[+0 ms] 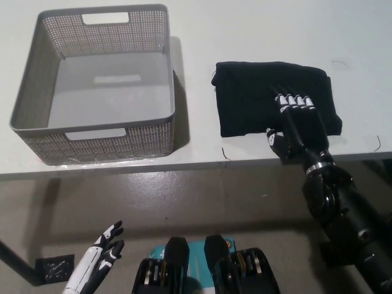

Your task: Use the right hand to pick up a t shirt on the right hand side and place it into a contianer on the left side

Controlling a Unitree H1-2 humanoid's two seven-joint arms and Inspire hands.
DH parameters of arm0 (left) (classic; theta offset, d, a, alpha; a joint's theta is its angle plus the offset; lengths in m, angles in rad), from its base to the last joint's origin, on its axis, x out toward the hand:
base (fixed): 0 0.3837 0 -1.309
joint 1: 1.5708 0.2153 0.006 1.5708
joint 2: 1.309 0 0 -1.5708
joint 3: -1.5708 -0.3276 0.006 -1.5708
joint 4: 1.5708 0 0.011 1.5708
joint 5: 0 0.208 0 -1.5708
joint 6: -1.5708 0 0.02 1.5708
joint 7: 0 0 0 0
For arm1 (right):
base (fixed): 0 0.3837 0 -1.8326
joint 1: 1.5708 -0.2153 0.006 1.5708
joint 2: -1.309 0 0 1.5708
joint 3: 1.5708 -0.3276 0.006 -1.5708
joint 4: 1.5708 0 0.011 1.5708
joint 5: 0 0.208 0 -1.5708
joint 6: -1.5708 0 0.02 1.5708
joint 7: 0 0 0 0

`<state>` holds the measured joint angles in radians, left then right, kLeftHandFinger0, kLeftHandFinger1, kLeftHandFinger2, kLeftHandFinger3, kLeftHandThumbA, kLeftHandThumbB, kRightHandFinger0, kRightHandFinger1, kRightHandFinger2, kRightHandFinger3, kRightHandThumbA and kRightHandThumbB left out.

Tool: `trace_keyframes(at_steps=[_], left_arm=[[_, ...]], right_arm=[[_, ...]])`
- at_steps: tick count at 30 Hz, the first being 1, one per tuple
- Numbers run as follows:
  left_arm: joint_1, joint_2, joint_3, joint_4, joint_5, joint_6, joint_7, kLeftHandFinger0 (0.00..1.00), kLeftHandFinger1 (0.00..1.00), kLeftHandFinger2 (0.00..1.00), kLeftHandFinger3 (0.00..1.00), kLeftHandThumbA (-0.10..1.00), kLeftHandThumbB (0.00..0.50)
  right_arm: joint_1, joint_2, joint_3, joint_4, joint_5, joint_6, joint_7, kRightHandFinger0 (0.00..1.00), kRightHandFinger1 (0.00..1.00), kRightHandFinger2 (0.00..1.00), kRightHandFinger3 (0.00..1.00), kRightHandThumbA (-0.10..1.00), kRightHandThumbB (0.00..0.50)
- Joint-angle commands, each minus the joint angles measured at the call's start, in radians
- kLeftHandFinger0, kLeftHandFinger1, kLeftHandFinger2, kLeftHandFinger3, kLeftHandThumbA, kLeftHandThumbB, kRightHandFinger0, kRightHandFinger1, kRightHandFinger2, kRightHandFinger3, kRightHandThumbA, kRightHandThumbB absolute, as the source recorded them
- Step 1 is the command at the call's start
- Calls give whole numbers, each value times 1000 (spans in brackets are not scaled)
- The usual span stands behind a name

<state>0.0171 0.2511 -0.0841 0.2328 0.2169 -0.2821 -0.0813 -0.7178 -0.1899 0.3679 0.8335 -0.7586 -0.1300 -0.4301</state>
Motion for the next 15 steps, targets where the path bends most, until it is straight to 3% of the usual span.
trace_keyframes(at_steps=[1,10,15], left_arm=[[-8,14,8,-46,-27,0,-16,796,892,1000,1000,1000,500],[-14,9,17,-47,-54,7,-21,788,869,1000,1000,1000,500],[-16,9,20,-55,-67,17,-32,807,891,1000,1000,1000,500]], right_arm=[[-39,33,-108,8,160,-212,-126,549,581,696,698,-100,202],[-56,37,-197,96,211,-316,-169,527,524,619,735,-100,231],[-61,34,-196,119,222,-340,-191,508,535,640,745,-100,207]])
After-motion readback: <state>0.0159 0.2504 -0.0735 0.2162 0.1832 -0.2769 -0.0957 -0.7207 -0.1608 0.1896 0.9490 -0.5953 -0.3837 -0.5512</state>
